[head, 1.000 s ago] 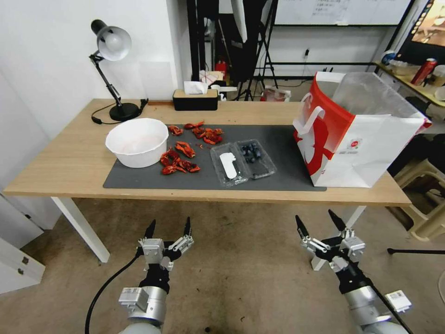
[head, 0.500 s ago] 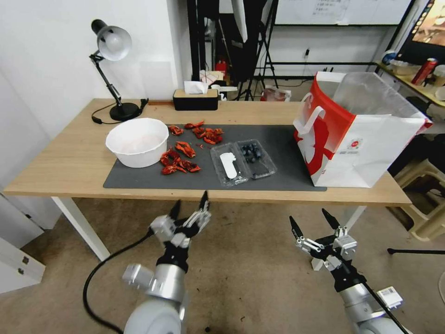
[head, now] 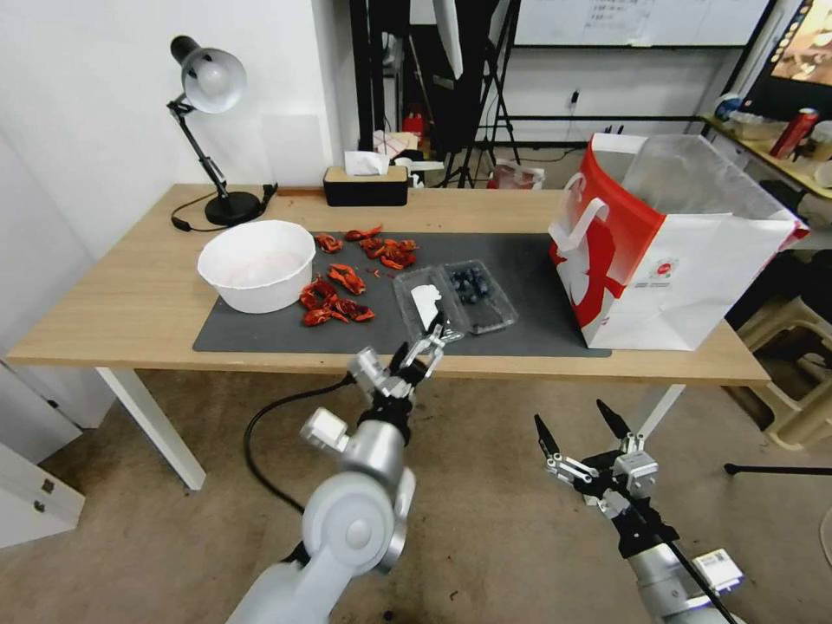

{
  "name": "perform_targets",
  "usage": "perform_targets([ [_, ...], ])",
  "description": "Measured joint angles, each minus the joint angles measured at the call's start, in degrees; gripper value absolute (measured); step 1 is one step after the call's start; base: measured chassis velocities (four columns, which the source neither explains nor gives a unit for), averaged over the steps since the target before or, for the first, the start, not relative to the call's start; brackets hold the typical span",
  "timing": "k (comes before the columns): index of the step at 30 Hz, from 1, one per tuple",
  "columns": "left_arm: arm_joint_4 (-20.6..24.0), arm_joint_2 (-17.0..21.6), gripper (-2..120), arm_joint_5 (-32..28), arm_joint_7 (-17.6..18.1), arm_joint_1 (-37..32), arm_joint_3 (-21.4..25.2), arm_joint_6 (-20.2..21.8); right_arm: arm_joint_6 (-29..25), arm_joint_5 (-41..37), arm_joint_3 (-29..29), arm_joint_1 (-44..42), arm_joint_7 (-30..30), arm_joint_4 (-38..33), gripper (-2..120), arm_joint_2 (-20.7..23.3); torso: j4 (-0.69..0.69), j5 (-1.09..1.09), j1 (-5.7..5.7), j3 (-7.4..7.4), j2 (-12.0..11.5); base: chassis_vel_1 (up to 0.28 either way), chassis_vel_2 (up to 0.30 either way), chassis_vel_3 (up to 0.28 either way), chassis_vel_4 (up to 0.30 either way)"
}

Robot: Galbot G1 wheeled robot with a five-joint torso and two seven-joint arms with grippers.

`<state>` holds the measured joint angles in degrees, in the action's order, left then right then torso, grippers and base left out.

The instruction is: Close the takeout container lid, then place the container into the takeout bag.

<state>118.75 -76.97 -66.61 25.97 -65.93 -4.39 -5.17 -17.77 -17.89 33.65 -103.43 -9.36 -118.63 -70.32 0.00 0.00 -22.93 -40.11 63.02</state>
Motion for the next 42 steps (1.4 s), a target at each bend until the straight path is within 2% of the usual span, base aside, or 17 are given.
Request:
perform_targets([
  [6, -2.2, -2.4, 100, 0.0, 4.1, 4.7, -1.8, 1.5, -0.3, 0.7, 0.0, 0.0, 0.0, 0.7, 100, -0.5, -0.01, 0.0, 0.0, 0.0, 0.0, 0.0, 0.0, 0.0, 0.0],
  [16, -7.3, -4.9, 100, -0.5, 6.3, 8.4, -4.7, 3.1, -0.5, 1.6, -0.3, 0.2, 0.1, 1.8, 100, -1.1, 0.0, 0.0, 0.0, 0.0, 0.0, 0.0, 0.0, 0.0, 0.0],
  [26, -9.9, -3.5, 100, -5.4, 7.3, 11.4, -4.7, 8.9, -0.8, 1.7, -0.3, 0.3, 0.1, 2.4, 100, -1.2, 0.0, -0.01, 0.01, 0.01, 0.0, 0.0, 0.0, 0.0, 0.0],
  [42, -13.2, -3.4, 100, -7.6, 7.2, 14.3, -3.9, 9.2, -1.2, 2.1, -0.7, 0.7, 0.2, 3.0, 100, -1.6, 0.0, -0.01, 0.01, 0.01, 0.0, 0.0, 0.0, 0.0, 0.0],
])
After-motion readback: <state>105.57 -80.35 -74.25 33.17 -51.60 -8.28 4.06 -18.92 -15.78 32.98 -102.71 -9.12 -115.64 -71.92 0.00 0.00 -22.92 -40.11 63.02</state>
